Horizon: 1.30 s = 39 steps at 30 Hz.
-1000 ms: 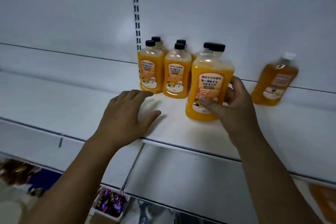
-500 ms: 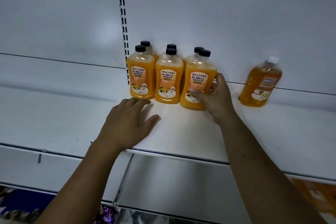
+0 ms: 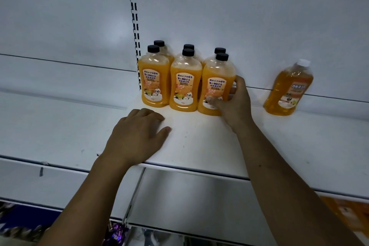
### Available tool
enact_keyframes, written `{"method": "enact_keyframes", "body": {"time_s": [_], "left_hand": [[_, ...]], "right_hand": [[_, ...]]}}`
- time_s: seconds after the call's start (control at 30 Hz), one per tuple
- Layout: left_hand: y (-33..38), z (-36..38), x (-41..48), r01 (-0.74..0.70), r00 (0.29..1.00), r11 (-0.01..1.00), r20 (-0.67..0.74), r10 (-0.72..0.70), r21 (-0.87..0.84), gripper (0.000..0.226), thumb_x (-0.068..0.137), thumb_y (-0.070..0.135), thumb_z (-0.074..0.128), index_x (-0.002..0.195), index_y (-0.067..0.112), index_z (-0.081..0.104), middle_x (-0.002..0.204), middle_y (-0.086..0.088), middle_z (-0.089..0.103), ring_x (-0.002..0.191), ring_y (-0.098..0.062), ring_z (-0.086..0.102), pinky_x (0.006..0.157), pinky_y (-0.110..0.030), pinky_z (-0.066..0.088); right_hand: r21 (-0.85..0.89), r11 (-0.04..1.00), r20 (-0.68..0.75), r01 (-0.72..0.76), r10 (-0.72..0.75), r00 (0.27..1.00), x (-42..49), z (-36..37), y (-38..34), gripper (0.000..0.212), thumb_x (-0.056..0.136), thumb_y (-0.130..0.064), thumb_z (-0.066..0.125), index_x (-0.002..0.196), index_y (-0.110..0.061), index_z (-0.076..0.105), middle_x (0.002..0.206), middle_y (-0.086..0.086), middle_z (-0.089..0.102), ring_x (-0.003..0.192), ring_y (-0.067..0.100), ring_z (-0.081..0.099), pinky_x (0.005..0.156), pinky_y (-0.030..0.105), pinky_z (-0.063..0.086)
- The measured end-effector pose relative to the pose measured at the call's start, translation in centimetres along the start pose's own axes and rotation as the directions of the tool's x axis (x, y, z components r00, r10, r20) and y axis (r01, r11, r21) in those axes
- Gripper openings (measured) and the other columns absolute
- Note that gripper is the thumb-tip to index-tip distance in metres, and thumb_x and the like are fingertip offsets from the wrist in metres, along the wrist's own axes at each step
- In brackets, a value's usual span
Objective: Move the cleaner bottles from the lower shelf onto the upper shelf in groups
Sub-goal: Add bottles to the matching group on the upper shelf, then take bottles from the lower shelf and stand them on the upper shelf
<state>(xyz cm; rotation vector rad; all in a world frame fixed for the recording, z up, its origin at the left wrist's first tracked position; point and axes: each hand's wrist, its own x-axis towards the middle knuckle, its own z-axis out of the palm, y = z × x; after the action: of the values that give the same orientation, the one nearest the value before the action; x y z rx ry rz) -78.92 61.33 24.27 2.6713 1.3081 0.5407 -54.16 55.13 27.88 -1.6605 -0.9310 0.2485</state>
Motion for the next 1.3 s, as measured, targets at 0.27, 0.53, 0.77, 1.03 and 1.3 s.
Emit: {"method": "enact_keyframes", "body": {"time_s": [0.27,0.53,0.77,1.03,1.3], "left_hand": [[0.1,0.0,-0.1,-0.014,1.0,1.0,-0.003,0.014,0.005,0.056,0.099,0.067,0.045,0.141,0.032,0.059,0.146,0.01,0.058,0.133,-0.016,0.053,0.11,-0.044,0.048],[-0.4,0.3,0.3,-0.036,0.999,0.999,0.007,0.036,0.029,0.054,0.1,0.067,0.043,0.139,0.033,0.058,0.143,0.008,0.06,0.131,-0.019,0.052,0.104,-0.045,0.047],[0.1,-0.2,-0.7,-0.028,0.995,0.996,-0.1,0.019,-0.089,0.059,0.095,0.074,0.049,0.131,0.029,0.065,0.133,0.006,0.068,0.117,-0.021,0.064,0.096,-0.045,0.056],[6.8,-0.3,-4.4,-0.244,0.97,0.953,-0.071,0.235,-0.178,0.056,0.094,0.069,0.054,0.139,0.036,0.057,0.142,0.009,0.06,0.128,-0.017,0.055,0.103,-0.042,0.048],[24.1,5.2,-12.0,-0.611,0.784,0.745,-0.074,0.616,-0.266,0.05,0.099,0.067,0.049,0.137,0.036,0.059,0.137,0.014,0.061,0.128,-0.009,0.054,0.107,-0.035,0.045]], "right_hand": [[-0.009,1.0,-0.02,0.005,-0.005,1.0,-0.1,0.1,0.5,0.082,0.084,-0.029,0.086,0.151,-0.026,0.038,0.151,0.0,0.055,0.131,0.027,0.059,0.106,0.049,0.052],[-0.041,0.999,-0.015,0.028,-0.029,0.999,-0.6,-0.1,1.0,0.086,0.084,-0.035,0.086,0.153,-0.024,0.036,0.154,0.001,0.053,0.134,0.026,0.058,0.106,0.046,0.052],[-0.234,0.968,-0.001,0.087,-0.089,0.996,-4.3,-3.8,0.4,0.064,0.094,-0.044,0.074,0.148,-0.023,0.048,0.148,0.002,0.056,0.121,0.013,0.056,0.091,0.023,0.048],[-0.391,0.883,0.101,0.26,-0.239,0.966,-15.9,-13.3,2.4,0.04,0.095,-0.04,0.068,0.132,-0.025,0.064,0.126,-0.015,0.06,0.119,0.005,0.056,0.097,0.004,0.037],[-0.637,0.753,0.049,0.166,-0.176,0.983,-26.7,-30.5,9.2,0.042,0.098,-0.049,0.064,0.136,-0.03,0.06,0.125,-0.018,0.051,0.117,0.002,0.048,0.101,0.027,0.04]]}}
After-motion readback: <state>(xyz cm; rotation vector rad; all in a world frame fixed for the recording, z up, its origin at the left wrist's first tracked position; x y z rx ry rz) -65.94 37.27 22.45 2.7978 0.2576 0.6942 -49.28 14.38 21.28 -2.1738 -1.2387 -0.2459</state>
